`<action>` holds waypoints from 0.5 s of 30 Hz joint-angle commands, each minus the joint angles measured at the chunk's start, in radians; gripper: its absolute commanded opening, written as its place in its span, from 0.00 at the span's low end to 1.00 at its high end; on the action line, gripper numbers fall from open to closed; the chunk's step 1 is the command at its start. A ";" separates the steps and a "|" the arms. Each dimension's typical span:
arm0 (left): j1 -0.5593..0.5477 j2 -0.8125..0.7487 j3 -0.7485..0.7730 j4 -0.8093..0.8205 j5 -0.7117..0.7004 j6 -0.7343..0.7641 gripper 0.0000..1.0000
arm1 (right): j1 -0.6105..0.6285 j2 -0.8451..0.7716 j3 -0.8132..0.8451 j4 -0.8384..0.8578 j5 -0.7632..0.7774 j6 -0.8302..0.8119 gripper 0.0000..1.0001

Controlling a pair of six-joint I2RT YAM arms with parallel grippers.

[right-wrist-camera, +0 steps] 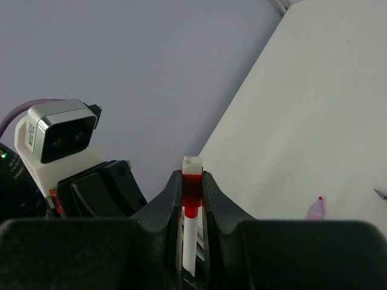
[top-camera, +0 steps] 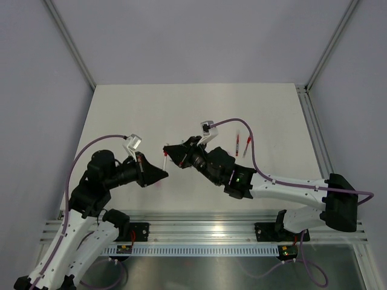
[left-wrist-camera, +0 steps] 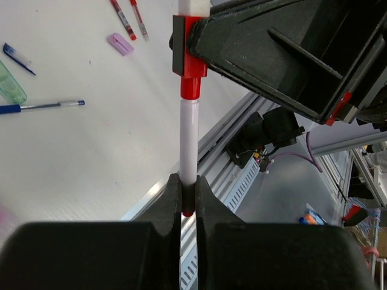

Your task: Insert the pens into the pen caps

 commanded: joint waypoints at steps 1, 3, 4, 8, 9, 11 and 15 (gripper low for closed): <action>0.017 0.043 0.123 0.295 -0.074 -0.002 0.00 | 0.100 0.041 -0.055 -0.302 -0.212 -0.003 0.00; 0.017 0.058 0.144 0.291 -0.076 0.008 0.00 | 0.109 0.051 -0.062 -0.318 -0.223 -0.004 0.00; 0.017 0.066 0.153 0.291 -0.073 0.008 0.00 | 0.121 0.054 -0.065 -0.327 -0.223 -0.003 0.00; 0.017 0.110 0.202 0.292 -0.087 0.023 0.00 | 0.156 0.069 -0.091 -0.338 -0.228 0.011 0.00; 0.017 0.118 0.211 0.288 -0.094 0.029 0.00 | 0.167 0.083 -0.093 -0.338 -0.229 0.014 0.00; 0.017 0.132 0.237 0.274 -0.122 0.046 0.00 | 0.209 0.101 -0.102 -0.345 -0.228 0.034 0.00; 0.017 0.149 0.262 0.266 -0.166 0.057 0.00 | 0.273 0.170 -0.111 -0.330 -0.220 0.077 0.00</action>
